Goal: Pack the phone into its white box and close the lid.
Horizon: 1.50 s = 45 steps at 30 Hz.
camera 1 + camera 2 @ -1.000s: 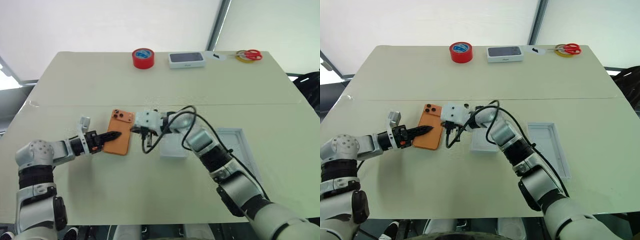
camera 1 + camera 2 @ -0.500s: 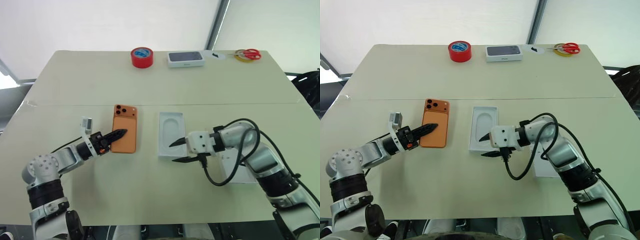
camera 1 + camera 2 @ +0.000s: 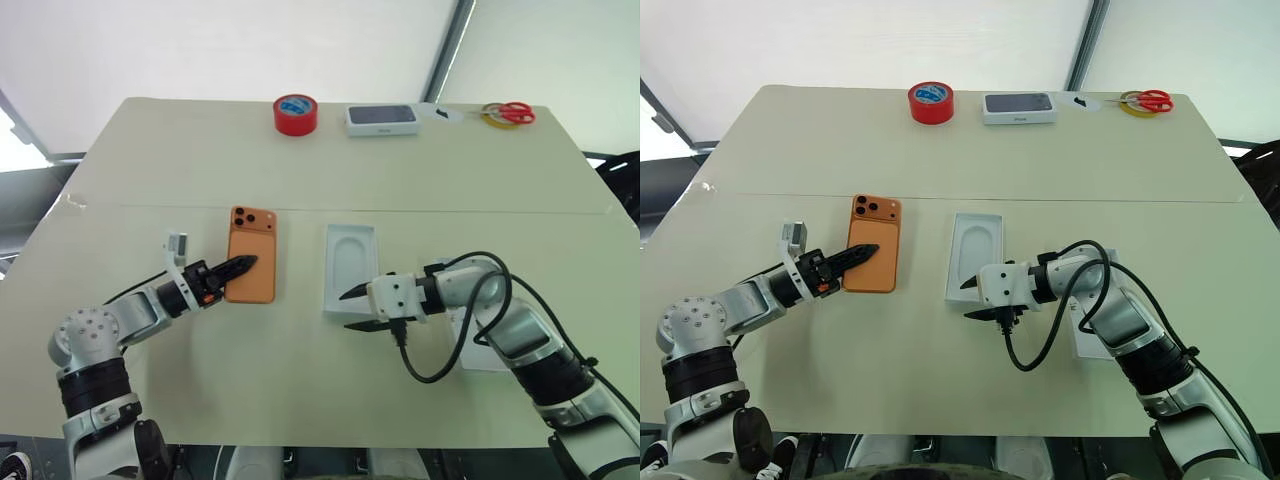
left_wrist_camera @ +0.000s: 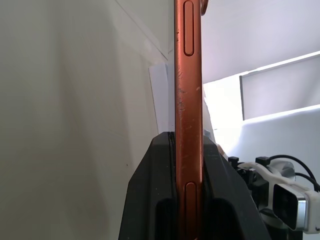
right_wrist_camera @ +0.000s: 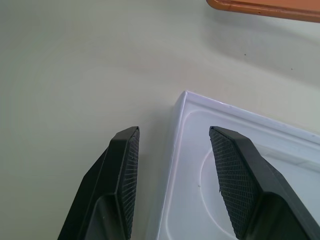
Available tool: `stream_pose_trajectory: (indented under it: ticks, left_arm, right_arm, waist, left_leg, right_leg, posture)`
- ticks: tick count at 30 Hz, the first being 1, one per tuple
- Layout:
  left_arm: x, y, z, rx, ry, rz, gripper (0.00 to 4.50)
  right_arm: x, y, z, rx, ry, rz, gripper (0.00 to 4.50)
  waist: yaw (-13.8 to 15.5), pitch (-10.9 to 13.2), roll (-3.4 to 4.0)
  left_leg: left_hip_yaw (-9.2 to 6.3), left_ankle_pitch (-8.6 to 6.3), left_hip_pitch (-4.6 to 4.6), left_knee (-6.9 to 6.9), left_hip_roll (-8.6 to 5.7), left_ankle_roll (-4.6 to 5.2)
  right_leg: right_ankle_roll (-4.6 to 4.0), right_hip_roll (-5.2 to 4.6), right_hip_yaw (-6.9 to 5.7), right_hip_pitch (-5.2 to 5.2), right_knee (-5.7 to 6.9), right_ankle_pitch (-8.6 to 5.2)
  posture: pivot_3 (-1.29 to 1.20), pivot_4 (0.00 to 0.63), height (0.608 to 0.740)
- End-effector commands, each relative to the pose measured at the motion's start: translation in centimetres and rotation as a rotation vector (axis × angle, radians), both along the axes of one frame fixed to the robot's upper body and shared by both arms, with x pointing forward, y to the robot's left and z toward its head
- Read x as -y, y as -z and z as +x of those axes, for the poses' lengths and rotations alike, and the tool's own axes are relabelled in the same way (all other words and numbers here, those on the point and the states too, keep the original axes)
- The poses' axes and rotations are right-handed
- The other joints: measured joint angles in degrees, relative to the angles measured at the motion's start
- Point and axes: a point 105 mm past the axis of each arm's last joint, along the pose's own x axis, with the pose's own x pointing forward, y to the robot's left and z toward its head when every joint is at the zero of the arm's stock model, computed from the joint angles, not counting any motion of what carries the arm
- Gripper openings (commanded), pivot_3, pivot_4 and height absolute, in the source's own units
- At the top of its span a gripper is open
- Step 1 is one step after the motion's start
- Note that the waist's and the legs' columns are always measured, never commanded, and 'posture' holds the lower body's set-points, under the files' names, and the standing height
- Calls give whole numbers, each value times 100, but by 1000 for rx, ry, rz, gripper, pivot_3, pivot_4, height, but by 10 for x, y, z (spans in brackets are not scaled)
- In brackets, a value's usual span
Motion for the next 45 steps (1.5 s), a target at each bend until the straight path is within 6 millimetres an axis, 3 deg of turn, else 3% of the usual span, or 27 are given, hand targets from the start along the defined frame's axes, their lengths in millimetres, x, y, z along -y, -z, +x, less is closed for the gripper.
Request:
stream_pose_trajectory:
  ticks: [1,2,5,8,17,26,29,32,36,39,42,45]
  left_arm:
    - [2,-18,-3,78,24,-8,0]
    - [2,-17,-3,78,21,-6,0]
    - [2,-17,-3,73,21,-2,0]
    - [3,-18,-2,73,25,2,0]
    - [7,-28,4,113,22,1,0]
    - [27,-53,19,186,21,-30,0]
    - [39,-54,19,174,59,-50,0]
    - [45,-51,20,163,62,-56,0]
    - [56,-46,22,151,76,-57,0]
    - [61,-45,21,145,91,-62,0]
    - [69,-40,14,124,124,-69,0]
    - [74,-31,11,95,127,-72,0]
  right_arm:
    - [1,-1,-2,16,-2,-3,2314]
    - [1,0,-1,15,1,-4,2314]
    - [4,5,0,8,10,-27,1529]
    - [5,6,0,2,16,-29,47]
    - [-6,-13,-4,-89,100,59,47]
    - [-27,-10,2,-63,225,43,47]
    - [-43,-8,2,-67,241,66,47]
    - [-43,-8,1,-81,250,66,47]
    - [-43,-19,-2,-97,213,113,1451]
    - [-38,-34,1,-96,204,168,2947]
    - [-20,-57,-2,-141,164,244,2947]
    - [19,-52,15,-90,226,148,2947]
  waist:
    - [-2,0,0]
    - [-3,0,0]
    - [-4,0,0]
    - [-4,0,0]
    - [8,0,0]
    - [0,1,-3]
    - [-3,1,-3]
    - [8,1,-4]
    - [19,1,-4]
    - [10,2,-5]
    - [13,2,-5]
    - [18,3,-7]
  left_leg:
    - [0,0,0,0,0,0]
    - [0,0,0,0,0,0]
    - [0,1,0,1,1,0]
    - [0,1,0,1,1,0]
    - [-3,1,0,4,2,0]
    - [-9,1,0,7,2,0]
    - [-9,4,0,7,4,-4]
    - [-9,5,0,9,4,-5]
    - [-9,6,0,12,3,-5]
    - [-9,6,0,13,3,-5]
    - [-9,6,0,12,5,-5]
    - [-12,4,0,13,4,-3]
  right_leg:
    - [0,0,-1,0,0,0]
    - [0,0,-1,0,0,0]
    - [0,1,-2,1,0,0]
    - [0,2,-3,2,0,0]
    - [0,3,-6,5,0,0]
    - [0,3,-13,10,-4,0]
    - [0,8,-13,8,-1,0]
    - [0,10,-14,11,-1,0]
    - [1,12,-16,14,-1,0]
    - [1,13,-17,15,-1,0]
    - [2,17,-17,14,-1,0]
    - [2,16,-20,23,-10,0]
  posture:
    - [0,150,730]
    - [0,150,730]
    - [0,150,730]
    - [0,150,730]
    - [0,150,730]
    - [0,150,730]
    - [0,150,730]
    - [0,150,730]
    - [0,150,730]
    - [0,150,730]
    - [0,150,730]
    - [0,150,730]
